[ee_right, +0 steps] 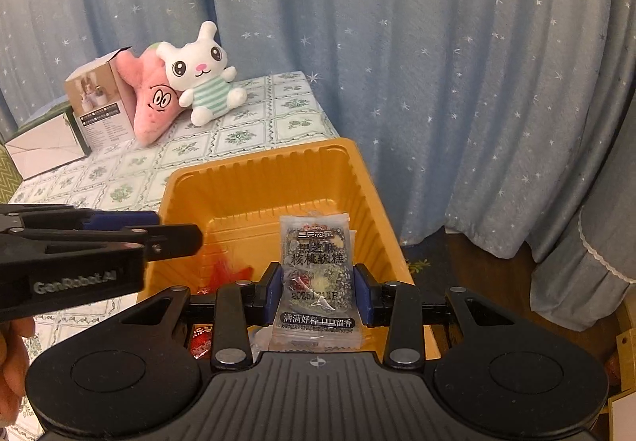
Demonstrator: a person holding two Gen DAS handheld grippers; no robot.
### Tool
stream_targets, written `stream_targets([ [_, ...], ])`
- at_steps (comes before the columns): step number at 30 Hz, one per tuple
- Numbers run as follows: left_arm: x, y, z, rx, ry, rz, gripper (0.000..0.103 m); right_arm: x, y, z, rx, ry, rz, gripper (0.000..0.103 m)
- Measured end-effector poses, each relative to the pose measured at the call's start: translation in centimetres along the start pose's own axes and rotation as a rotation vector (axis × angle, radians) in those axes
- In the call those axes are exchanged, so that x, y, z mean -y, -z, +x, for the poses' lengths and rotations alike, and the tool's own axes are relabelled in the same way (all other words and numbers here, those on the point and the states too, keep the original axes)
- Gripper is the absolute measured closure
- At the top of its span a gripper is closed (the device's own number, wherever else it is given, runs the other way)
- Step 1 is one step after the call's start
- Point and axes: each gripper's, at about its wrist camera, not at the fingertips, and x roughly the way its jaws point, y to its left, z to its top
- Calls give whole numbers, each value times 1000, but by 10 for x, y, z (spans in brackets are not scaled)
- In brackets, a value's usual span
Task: Organize snacks
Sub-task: 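Carry both held snacks to the orange tray and open both tools to release, then move both open tools back toward the last red and yellow packets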
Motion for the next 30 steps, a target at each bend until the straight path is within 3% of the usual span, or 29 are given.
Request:
stream_targets([
  [8, -23, 14, -32, 30, -49, -47, 49, -4, -2, 0, -2, -29, 15, 65],
  [13, -35, 31, -53, 40, -96, -69, 48, -14, -10, 3, 3, -52, 17, 65],
  [19, -45, 50, -77, 47, -147, -85, 38, -24, -19, 9, 11, -113, 29, 64],
  [20, -46, 54, -81, 47, -155, -88, 36, -26, -19, 7, 18, -109, 24, 58],
  [21, -48, 57, -85, 46, -163, -91, 35, -29, -19, 4, 25, -102, 19, 45],
  [23, -50, 66, -95, 42, -178, -103, 33, -34, -17, -2, 36, -96, 16, 37],
  [30, -57, 95, -141, 48, -212, -160, 25, -57, 1, -40, 34, -87, -8, 37],
])
